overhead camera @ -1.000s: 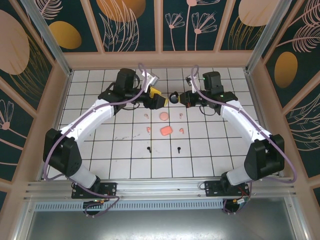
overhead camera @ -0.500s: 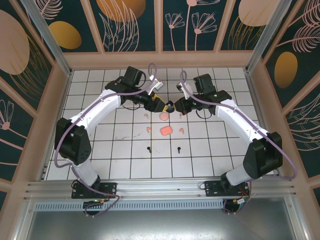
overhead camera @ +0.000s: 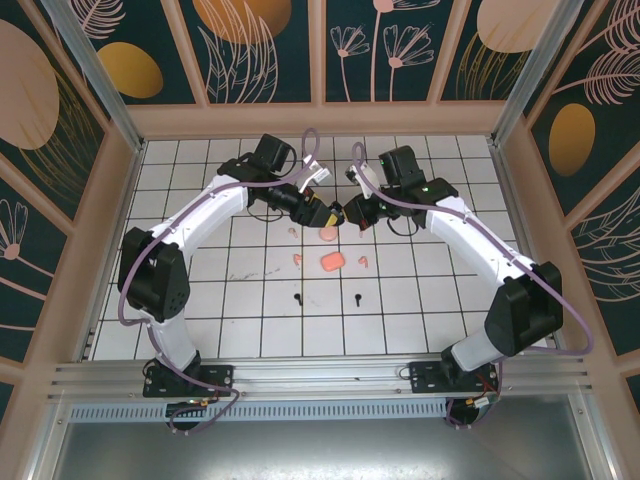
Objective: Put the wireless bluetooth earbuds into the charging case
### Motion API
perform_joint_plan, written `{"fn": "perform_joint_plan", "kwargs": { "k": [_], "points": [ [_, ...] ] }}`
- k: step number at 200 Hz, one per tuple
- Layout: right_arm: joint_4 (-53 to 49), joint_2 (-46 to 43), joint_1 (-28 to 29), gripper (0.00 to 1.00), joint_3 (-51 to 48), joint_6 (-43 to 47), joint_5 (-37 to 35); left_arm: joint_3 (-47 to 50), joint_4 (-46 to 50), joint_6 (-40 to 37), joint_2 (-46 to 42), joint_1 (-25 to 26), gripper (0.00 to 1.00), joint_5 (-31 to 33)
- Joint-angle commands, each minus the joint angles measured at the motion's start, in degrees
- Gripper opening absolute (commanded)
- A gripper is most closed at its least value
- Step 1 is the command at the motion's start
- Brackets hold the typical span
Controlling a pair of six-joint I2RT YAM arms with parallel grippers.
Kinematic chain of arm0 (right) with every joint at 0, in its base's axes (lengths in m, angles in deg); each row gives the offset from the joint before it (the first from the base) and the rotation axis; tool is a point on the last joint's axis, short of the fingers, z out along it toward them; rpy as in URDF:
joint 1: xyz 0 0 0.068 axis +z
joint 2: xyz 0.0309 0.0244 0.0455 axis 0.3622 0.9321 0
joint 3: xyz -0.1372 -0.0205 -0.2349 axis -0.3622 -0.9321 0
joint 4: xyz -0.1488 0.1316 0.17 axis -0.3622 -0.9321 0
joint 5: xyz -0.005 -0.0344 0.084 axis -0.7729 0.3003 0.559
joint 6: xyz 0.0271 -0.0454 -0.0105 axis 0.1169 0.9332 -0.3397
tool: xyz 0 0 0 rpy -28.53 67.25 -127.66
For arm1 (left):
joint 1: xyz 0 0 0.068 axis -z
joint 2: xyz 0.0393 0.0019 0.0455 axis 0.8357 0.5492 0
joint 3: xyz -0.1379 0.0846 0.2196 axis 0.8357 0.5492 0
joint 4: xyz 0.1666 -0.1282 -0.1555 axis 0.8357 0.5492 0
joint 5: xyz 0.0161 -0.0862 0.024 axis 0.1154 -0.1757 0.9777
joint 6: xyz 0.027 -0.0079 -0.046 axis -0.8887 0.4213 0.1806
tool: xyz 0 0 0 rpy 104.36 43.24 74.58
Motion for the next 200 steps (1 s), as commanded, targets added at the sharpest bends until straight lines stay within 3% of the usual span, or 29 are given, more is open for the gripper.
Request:
{"fn": "perform_joint_plan", "kwargs": {
  "k": [1,43,105,122,131,145,172,200],
  "points": [
    [-0.7,0.6,0.6,0.00,2.0,1.0,-0.6,-1.2,1.3,-1.6,0.7,-0.4,0.50,-2.8],
    [-0.1,0.7,0.6,0.00,1.9,0.7,-0.4,-1.0,0.9,-1.6,1.1,-0.4,0.39,-3.7],
    [2.0,0.1,0.7,0.00,2.3,-1.1,-2.5,0.7,-1.0,-0.9,0.9,-0.4,0.10,-5.0],
    [4.0,-1.5,0.7,0.25,2.2,-2.9,-3.7,2.7,-4.3,0.9,0.0,-0.4,0.00,-5.0],
    [5.1,-2.6,0.7,0.40,1.9,-4.3,-4.4,4.6,-7.7,2.7,-1.0,-0.4,0.00,-4.4],
    [5.8,-4.7,0.5,0.52,1.5,-6.4,-6.0,8.5,-14.9,6.6,-3.4,-0.5,0.00,-2.2],
    [4.7,-10.2,0.5,0.61,-1.0,-11.2,-9.0,18.5,-32.9,16.8,-10.5,-2.9,0.00,2.6],
    [1.3,-14.3,1.6,0.62,-5.5,-18.6,-11.1,28.3,-47.9,25.1,-18.2,-6.8,0.00,9.4]
  ]
}}
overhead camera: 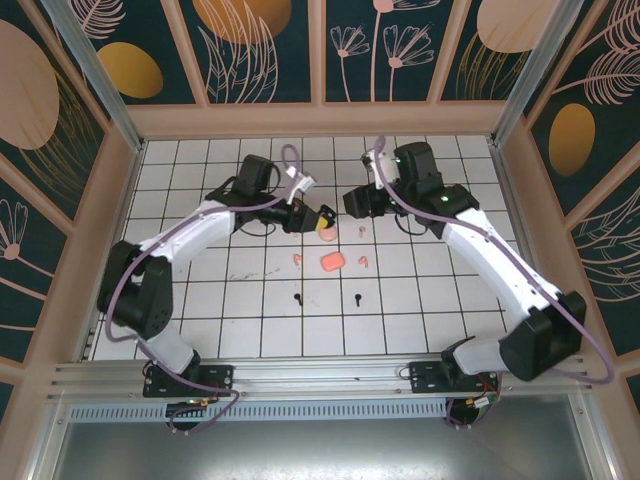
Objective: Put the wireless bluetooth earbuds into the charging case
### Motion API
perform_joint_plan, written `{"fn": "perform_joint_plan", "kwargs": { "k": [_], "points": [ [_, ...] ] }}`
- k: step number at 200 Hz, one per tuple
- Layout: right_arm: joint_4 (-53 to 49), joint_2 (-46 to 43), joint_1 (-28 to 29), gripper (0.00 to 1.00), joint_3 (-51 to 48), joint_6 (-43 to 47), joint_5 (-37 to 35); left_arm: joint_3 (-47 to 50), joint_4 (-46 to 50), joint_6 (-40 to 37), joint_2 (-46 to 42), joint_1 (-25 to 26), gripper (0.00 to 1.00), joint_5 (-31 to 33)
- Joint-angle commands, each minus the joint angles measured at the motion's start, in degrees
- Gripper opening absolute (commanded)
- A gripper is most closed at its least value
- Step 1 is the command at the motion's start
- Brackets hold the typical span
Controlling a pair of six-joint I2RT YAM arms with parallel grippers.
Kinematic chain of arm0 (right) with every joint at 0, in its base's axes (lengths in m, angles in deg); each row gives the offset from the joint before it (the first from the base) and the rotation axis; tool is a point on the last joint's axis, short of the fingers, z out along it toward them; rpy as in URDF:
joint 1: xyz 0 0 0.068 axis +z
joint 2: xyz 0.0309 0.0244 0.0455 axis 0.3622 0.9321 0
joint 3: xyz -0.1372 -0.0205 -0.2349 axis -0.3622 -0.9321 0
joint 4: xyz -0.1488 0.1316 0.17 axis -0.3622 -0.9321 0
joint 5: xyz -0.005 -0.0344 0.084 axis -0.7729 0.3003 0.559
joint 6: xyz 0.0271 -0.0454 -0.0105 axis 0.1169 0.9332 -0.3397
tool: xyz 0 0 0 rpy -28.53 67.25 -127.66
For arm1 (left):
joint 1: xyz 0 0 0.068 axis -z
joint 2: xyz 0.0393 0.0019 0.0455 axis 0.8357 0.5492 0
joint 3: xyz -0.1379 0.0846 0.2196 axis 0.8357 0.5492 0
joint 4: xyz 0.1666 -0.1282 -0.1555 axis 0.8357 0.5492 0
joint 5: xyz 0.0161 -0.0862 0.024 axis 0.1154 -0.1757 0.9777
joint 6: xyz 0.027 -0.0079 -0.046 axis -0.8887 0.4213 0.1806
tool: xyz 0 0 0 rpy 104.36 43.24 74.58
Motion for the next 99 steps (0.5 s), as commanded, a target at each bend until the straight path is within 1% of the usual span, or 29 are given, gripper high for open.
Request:
{"fn": "perform_joint_plan", "kwargs": {
  "k": [1,10,30,45,67,73,82,99],
  "points": [
    [-2.2,-3.6,1.4,0.62,-4.0,-8.2,-3.1,5.3,-19.8,10.0,-7.4,-3.2,0.00,6.5],
    [-3.2,-3.8,2.7,0.62,-5.7,-10.3,-3.7,7.3,-22.2,10.8,-9.4,-3.5,0.00,8.8],
    [-4.0,-2.9,9.8,0.61,-9.7,-15.3,-7.8,11.2,-26.8,12.2,-13.7,-3.6,0.00,15.0],
    [-2.2,-1.2,14.3,0.60,-12.9,-19.8,-9.6,14.4,-29.7,13.2,-16.9,-3.6,0.00,20.8],
    [1.8,2.2,19.8,0.59,-16.4,-26.0,-11.0,18.0,-32.8,14.6,-21.5,-3.6,0.00,31.7],
    [2.7,3.5,21.3,0.58,-17.0,-27.4,-11.5,18.8,-33.2,15.1,-22.8,-3.6,0.00,35.5],
    [3.7,5.6,23.3,0.57,-17.2,-29.3,-12.1,20.2,-34.2,16.3,-24.6,-3.6,0.00,40.9],
    [4.3,10.4,26.6,0.55,-16.4,-32.7,-14.2,22.4,-35.6,18.8,-27.2,-3.6,0.00,49.0]
  ]
}}
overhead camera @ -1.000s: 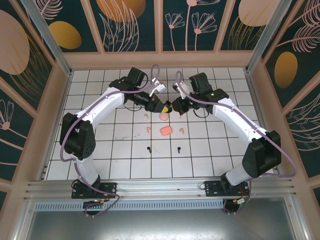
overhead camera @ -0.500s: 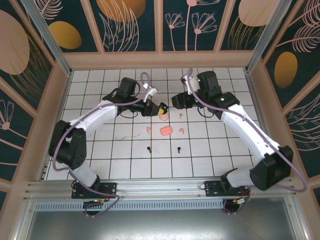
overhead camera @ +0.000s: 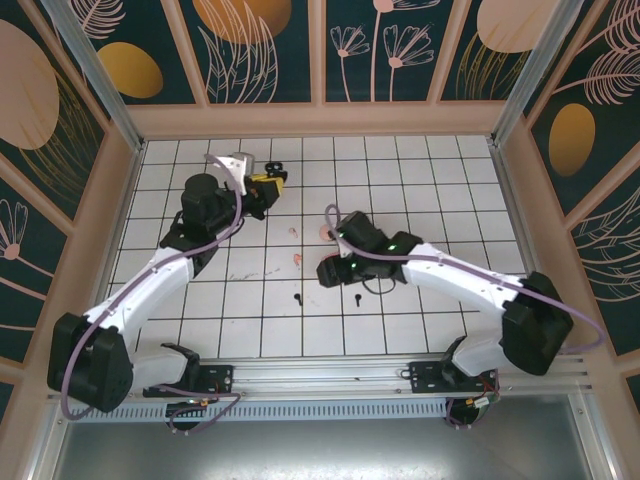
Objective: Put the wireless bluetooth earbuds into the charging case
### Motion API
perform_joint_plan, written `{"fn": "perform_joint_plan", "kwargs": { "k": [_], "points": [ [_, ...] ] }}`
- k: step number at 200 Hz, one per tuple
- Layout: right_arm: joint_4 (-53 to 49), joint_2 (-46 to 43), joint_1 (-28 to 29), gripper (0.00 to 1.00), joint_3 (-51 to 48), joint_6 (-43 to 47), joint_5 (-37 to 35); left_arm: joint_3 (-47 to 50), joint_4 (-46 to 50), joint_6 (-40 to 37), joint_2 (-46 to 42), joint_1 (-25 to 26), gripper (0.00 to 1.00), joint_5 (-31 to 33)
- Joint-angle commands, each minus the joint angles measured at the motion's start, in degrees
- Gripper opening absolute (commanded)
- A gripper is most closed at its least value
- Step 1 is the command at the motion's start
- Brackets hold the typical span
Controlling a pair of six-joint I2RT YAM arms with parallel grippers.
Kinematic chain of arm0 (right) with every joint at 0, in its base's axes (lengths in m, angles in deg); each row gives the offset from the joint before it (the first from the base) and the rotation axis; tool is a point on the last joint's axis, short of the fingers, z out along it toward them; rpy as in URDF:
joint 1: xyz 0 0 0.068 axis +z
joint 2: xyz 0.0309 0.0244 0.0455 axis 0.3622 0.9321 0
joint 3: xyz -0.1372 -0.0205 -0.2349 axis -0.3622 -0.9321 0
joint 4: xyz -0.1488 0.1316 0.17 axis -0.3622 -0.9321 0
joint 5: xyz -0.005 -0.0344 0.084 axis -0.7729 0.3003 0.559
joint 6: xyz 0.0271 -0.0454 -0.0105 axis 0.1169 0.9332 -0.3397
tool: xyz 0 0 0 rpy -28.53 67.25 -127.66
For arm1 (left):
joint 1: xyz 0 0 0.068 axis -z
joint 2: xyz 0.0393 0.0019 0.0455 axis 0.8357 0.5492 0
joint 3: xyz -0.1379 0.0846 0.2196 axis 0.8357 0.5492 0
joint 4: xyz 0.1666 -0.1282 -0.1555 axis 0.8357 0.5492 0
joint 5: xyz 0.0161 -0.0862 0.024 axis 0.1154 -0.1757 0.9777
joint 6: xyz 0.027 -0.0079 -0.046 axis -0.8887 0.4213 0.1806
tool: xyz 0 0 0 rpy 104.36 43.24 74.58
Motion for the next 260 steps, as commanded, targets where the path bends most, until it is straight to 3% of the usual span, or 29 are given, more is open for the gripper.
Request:
{"fn": "perform_joint_plan", "kwargs": {
  "k": [1,21,82,145,260],
  "points": [
    [3.8,4.4,4.0,0.55,0.5,-8.5,-4.4,2.6,-6.3,4.8,-3.8,0.0,0.00,17.0],
    [2.3,10.2,7.2,0.53,3.5,-12.1,-7.6,2.5,-3.5,7.0,-5.5,0.0,0.00,22.2],
    [-5.4,22.7,11.5,0.47,14.9,-19.4,-14.0,4.2,-3.1,8.8,-7.5,0.0,0.00,24.5],
    [-10.9,31.4,13.5,0.43,23.9,-20.6,-16.3,5.4,-2.4,8.1,-10.5,0.0,0.00,28.3],
    [-13.4,37.5,14.8,0.34,28.4,-20.4,-17.6,6.4,-2.7,6.7,-12.3,0.0,0.00,28.4]
  ]
}}
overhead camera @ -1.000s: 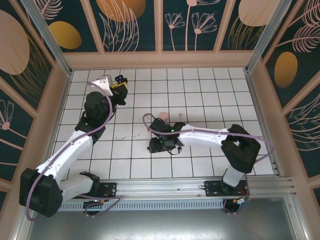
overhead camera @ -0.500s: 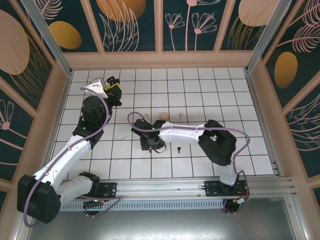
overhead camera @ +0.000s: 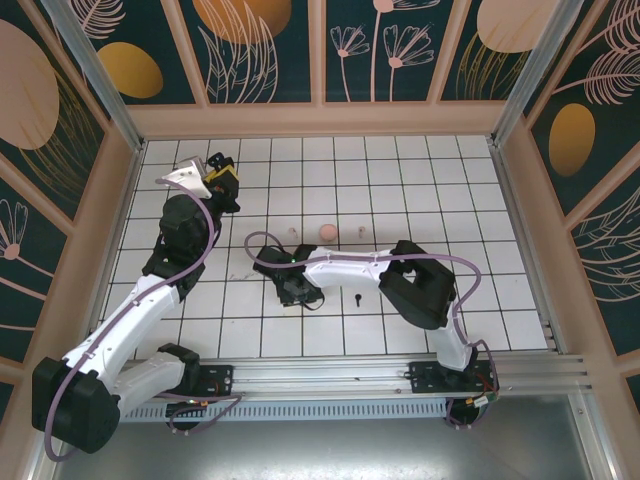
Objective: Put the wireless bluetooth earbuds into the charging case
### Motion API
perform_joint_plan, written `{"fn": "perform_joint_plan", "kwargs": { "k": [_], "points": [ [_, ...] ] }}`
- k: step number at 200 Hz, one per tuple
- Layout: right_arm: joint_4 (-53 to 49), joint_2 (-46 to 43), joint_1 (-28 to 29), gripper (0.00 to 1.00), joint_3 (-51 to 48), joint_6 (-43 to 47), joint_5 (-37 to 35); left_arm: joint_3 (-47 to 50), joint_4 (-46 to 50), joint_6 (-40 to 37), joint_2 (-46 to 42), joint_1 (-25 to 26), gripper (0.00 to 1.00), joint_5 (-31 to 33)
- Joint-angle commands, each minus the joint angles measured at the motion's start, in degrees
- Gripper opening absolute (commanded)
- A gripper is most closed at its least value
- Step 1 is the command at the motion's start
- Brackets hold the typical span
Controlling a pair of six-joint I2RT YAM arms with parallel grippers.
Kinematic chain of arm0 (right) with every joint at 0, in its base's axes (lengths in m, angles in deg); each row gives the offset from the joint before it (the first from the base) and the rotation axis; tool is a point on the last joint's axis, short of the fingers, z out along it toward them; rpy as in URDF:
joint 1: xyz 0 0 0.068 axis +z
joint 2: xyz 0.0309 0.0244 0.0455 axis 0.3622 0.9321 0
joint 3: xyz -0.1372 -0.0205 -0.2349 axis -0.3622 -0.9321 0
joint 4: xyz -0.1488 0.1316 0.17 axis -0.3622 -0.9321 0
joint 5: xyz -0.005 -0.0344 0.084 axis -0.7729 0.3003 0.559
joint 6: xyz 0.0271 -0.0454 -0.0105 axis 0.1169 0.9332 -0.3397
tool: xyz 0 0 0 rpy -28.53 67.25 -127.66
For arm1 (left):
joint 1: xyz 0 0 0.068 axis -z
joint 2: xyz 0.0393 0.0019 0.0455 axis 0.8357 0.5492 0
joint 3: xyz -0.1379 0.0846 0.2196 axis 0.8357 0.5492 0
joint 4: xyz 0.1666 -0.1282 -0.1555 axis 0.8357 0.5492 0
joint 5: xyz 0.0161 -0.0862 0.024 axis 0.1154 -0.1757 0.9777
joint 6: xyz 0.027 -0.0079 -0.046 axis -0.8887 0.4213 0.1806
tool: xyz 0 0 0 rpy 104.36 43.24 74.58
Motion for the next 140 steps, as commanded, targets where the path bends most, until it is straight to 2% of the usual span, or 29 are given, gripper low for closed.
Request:
{"fn": "perform_joint_plan", "kwargs": {
  "k": [1,140],
  "points": [
    [-2.0,2.1,0.3,0.34,1.9,-0.8,-1.8,0.6,-1.6,-0.9,-1.0,0.0,0.00,0.1],
    [-1.5,2.8,-0.8,0.29,3.3,0.4,-2.0,1.0,-3.1,-0.3,0.5,0.0,0.00,-1.6]
  ]
}}
